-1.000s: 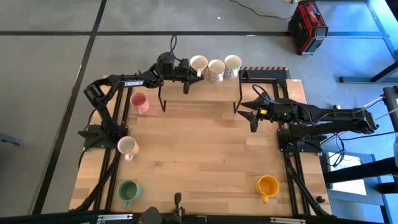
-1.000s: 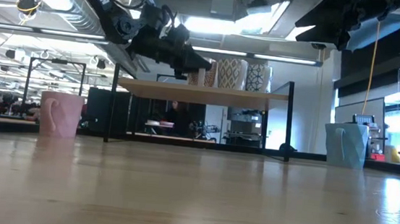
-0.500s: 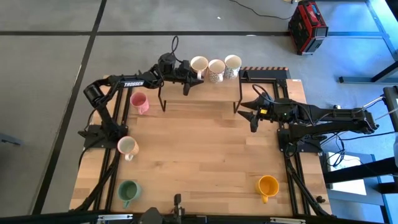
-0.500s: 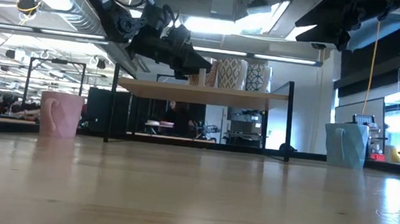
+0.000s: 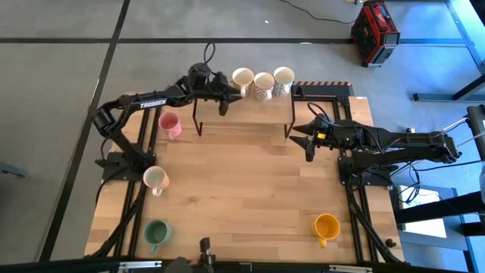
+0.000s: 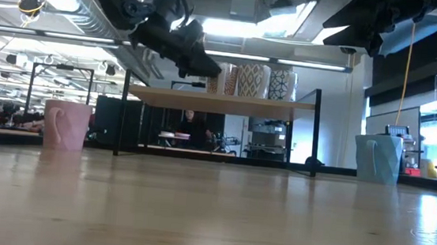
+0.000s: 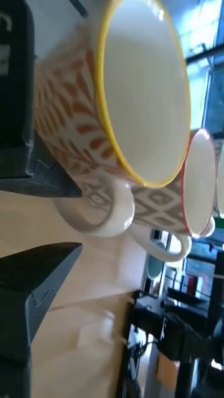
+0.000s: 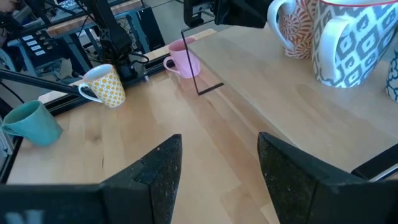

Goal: Place coffee mugs
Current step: Put the yellow patterned mug on the shelf

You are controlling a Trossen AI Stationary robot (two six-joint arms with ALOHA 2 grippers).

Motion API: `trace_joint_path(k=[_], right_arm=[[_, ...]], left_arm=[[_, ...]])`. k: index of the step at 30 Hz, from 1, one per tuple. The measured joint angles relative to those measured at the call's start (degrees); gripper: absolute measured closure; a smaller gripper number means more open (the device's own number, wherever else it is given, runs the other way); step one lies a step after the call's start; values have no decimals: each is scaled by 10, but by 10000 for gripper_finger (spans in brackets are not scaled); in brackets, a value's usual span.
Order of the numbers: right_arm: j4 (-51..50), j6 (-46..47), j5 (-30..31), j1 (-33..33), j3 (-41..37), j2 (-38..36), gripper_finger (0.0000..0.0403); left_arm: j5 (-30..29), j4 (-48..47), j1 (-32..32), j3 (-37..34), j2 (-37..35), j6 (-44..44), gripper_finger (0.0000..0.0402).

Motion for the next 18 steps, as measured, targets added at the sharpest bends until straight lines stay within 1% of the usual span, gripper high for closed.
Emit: trace_joint_path(k=[11, 15, 18], right_arm=[[0, 0, 0, 0, 0, 0, 204], [0, 0, 0, 0, 0, 0, 204], [0, 0, 0, 0, 0, 0, 204]], left_arm=[[-50, -86, -7, 0, -74, 7, 281], [-67, -93, -25, 0, -110, 5, 281], [-70, -93, -46, 0, -138, -23, 281]])
